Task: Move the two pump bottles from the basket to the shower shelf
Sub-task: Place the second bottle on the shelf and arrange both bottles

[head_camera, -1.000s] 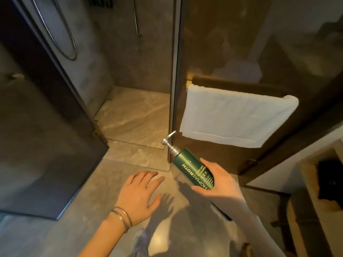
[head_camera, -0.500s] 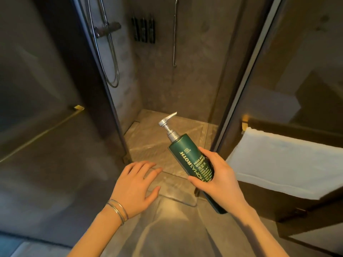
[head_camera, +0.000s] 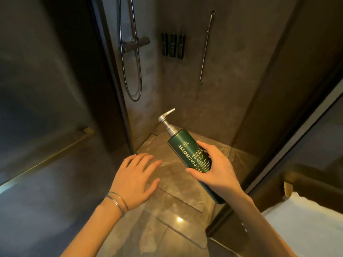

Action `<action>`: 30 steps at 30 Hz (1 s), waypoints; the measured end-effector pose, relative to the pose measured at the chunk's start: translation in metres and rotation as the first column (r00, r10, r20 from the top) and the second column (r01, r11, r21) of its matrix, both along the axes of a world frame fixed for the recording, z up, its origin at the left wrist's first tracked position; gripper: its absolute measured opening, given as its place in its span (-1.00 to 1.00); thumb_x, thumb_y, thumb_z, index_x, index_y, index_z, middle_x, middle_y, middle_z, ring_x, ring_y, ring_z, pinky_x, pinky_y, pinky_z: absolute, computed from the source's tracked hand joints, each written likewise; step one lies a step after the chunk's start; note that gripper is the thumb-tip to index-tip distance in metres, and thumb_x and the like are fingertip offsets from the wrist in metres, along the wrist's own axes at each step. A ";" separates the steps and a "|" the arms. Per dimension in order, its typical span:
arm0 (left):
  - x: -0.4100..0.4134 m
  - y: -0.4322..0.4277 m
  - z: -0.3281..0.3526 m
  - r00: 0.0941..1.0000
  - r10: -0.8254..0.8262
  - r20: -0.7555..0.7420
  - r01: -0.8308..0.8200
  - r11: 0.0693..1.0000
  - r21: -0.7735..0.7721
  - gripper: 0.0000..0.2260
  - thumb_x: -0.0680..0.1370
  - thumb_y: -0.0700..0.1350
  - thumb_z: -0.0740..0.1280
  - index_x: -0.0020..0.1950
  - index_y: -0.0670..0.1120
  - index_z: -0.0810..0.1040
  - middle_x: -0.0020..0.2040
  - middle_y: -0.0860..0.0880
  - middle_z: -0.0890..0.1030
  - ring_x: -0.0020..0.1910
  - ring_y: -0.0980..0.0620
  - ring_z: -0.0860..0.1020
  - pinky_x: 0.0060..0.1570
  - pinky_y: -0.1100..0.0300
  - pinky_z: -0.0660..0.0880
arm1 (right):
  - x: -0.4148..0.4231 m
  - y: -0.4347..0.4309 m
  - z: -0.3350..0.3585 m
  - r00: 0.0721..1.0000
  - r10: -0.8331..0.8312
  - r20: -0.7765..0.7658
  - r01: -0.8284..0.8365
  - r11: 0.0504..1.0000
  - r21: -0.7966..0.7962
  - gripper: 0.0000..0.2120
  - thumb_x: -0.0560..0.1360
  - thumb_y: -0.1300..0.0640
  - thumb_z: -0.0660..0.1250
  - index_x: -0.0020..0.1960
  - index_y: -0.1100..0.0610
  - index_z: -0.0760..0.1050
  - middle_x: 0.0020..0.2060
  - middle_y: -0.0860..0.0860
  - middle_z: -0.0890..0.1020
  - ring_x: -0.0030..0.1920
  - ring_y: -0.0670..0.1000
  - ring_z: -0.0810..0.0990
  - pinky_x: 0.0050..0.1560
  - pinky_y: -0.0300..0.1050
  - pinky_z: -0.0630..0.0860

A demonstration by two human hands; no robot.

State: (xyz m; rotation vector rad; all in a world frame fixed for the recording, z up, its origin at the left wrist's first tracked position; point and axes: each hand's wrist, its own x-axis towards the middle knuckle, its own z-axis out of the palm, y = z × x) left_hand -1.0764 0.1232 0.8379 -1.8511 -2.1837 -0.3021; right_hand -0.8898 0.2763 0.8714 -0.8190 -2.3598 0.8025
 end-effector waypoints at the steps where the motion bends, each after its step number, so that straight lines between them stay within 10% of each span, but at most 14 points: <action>1: -0.007 0.016 0.009 1.000 0.011 -0.015 -0.011 1.000 0.020 -0.57 0.47 0.12 0.15 0.23 -0.05 0.53 0.13 -0.10 0.57 0.13 -0.12 0.50 0.12 0.01 0.28 | -0.010 0.017 0.007 1.000 0.010 -0.015 -0.010 1.000 0.015 -0.29 0.27 -0.11 0.50 0.35 -0.06 0.30 0.18 -0.12 0.49 0.16 -0.11 0.47 0.17 -0.03 0.45; 30: -0.232 0.338 0.156 0.952 0.222 -0.211 -0.162 0.949 0.270 -0.58 0.43 0.10 0.14 0.14 -0.08 0.57 0.06 -0.11 0.60 0.13 -0.14 0.52 0.12 -0.04 0.40 | -0.254 0.327 0.142 0.900 0.138 -0.414 -0.079 0.984 0.157 -0.29 0.29 0.01 0.53 0.35 0.03 0.29 0.18 -0.09 0.44 0.16 -0.17 0.42 0.06 -0.56 0.32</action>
